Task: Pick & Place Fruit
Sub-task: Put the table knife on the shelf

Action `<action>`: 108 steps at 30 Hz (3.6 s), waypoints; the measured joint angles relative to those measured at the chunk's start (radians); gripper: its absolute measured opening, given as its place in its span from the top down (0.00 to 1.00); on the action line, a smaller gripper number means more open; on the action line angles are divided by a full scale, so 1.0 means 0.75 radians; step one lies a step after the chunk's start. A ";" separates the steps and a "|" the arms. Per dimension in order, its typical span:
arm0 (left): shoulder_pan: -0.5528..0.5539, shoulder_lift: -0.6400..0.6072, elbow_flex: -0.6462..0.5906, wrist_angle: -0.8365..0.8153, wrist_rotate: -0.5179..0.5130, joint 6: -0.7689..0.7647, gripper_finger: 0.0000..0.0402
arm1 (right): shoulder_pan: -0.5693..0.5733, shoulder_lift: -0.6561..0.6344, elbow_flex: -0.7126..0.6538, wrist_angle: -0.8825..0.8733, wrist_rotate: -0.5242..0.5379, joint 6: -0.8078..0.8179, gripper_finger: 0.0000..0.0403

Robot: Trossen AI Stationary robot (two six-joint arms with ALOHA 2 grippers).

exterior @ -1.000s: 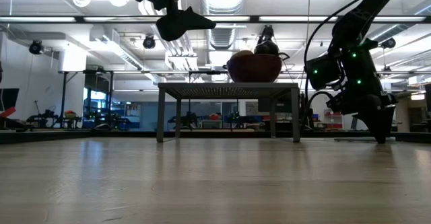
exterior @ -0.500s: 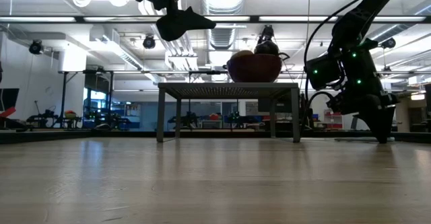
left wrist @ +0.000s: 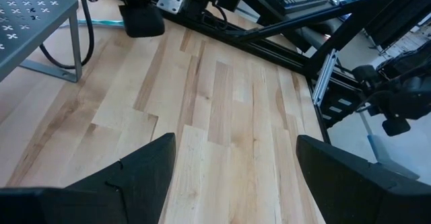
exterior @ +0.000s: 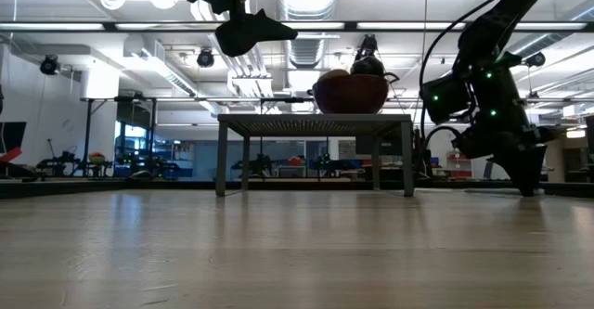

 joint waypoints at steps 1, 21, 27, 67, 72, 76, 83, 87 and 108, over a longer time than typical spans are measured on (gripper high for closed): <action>0.000 0.000 0.000 0.000 0.000 0.000 0.22 | 0.000 -0.006 0.000 0.000 0.005 0.009 0.87; -0.001 0.000 0.000 0.000 0.000 0.000 0.22 | 0.000 -0.615 0.000 -0.099 0.011 0.100 0.89; -0.001 0.000 0.000 0.000 -0.001 0.010 0.22 | 0.000 -0.881 0.001 -0.089 0.012 0.131 0.87; 0.000 0.000 -0.301 0.973 0.000 0.207 0.22 | 0.690 -1.264 -0.209 1.224 -0.304 -0.237 0.89; -0.009 0.001 -0.314 0.994 0.013 0.193 0.22 | 0.872 -1.128 -0.255 1.390 -0.115 -0.304 0.88; -0.025 0.004 -0.314 1.013 0.076 0.178 0.22 | 1.020 -0.983 -0.245 1.502 0.041 -0.374 0.88; -0.076 0.092 -0.305 1.196 -0.049 0.348 0.22 | 1.231 -0.721 -0.109 1.551 0.308 -0.488 0.88; -0.081 0.176 -0.234 1.213 -0.118 0.389 0.22 | 1.294 -0.614 -0.031 1.551 0.401 -0.536 0.87; -0.099 0.403 0.114 1.075 -0.048 0.526 0.22 | 1.319 -0.504 0.070 1.560 0.468 -0.571 0.88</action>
